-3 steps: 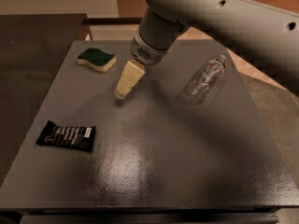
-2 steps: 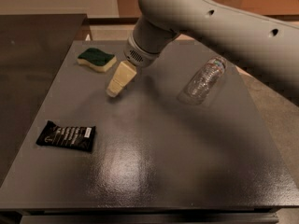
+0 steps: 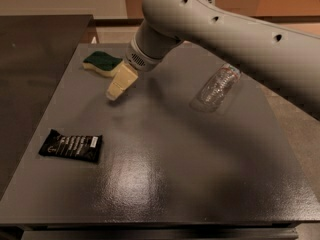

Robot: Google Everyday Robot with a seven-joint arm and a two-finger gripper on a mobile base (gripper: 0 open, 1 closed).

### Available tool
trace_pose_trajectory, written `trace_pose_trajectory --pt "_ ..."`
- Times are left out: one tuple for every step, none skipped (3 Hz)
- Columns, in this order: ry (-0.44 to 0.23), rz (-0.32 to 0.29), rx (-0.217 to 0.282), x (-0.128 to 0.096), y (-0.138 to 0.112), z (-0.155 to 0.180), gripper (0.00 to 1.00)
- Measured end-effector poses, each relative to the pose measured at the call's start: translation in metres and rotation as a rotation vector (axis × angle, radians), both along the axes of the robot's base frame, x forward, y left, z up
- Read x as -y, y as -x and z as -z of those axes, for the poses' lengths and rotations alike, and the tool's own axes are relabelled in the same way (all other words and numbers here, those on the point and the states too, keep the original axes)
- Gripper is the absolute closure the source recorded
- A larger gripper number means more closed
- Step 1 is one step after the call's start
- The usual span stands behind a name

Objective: Move sponge near rxbar chocolate

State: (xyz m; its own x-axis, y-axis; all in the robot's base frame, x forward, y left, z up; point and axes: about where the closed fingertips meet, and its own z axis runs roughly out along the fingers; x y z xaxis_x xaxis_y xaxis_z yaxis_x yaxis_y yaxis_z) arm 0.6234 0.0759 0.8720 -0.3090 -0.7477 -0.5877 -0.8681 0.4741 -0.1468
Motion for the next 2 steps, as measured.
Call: trace_pose_trajectory --pt "-0.041 0.022 0.005 -0.002 -0.015 0.003 0.00" --pt "-0.093 0.041 0.002 -0.011 -0.034 0.009 0.00"
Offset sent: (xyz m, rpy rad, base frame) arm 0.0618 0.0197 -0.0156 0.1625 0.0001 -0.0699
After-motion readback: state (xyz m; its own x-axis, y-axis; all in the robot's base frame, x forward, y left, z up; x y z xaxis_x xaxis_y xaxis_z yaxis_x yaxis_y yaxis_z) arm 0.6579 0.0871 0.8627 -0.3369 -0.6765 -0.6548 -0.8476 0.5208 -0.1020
